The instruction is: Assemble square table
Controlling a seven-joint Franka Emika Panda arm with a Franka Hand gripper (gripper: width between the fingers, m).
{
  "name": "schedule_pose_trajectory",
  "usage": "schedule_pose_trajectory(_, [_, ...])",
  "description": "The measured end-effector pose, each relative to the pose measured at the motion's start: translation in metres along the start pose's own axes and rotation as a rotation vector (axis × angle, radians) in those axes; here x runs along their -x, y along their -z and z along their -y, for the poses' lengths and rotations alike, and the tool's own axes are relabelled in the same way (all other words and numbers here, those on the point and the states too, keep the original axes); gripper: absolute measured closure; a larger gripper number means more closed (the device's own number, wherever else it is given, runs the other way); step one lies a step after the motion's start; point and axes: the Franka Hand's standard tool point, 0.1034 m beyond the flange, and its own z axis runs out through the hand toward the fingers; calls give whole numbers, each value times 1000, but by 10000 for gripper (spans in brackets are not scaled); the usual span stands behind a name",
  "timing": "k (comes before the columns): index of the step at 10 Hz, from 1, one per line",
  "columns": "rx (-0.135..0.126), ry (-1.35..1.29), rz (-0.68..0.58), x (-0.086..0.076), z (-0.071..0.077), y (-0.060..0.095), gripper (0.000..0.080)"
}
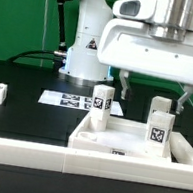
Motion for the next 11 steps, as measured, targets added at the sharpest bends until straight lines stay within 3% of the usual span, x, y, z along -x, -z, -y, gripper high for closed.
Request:
schedule_pose_trajectory(5, [4,-8,9,0,1,0,151])
schedule_pose_trajectory(7, [-5,153,-1,7,-22,2,151])
schedule_pose_trajectory(9, [-14,247,-17,10,-72,4,151])
schedule_pose_trajectory(11, [-14,215,-17,2,-74,6,151])
